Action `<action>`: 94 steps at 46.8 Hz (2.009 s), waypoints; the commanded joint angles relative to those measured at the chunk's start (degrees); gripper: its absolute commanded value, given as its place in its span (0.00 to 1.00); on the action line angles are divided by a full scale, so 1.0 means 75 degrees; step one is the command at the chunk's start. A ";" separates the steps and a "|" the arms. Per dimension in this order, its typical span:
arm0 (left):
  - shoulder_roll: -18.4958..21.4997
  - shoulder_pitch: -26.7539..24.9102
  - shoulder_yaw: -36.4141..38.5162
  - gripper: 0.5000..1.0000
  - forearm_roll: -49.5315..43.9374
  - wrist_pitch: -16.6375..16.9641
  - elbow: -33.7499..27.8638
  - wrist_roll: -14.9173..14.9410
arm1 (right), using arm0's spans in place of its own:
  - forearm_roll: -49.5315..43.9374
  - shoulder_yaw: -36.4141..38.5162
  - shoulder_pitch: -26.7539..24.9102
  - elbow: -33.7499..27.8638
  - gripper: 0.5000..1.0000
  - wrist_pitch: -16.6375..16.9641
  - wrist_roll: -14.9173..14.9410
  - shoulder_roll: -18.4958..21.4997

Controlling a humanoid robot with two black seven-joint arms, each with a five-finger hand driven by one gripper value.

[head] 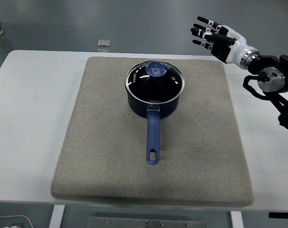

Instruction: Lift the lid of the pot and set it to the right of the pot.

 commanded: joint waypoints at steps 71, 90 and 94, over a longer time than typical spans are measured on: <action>0.0000 0.0000 -0.0002 1.00 0.0000 0.0000 0.0000 -0.0001 | -0.4270 -0.5660 0.4129 0.1858 0.81 0.0539 -0.0025 -0.0099; 0.0000 0.0000 -0.0002 1.00 0.0000 0.0000 -0.0012 -0.0001 | -0.4856 -0.6363 0.4352 0.1847 0.80 0.0457 -0.0037 0.0288; 0.0000 0.0000 -0.0002 1.00 0.0000 0.0000 -0.0012 -0.0001 | -0.4997 -0.6375 0.4352 0.1835 0.79 0.0433 -0.0037 0.0311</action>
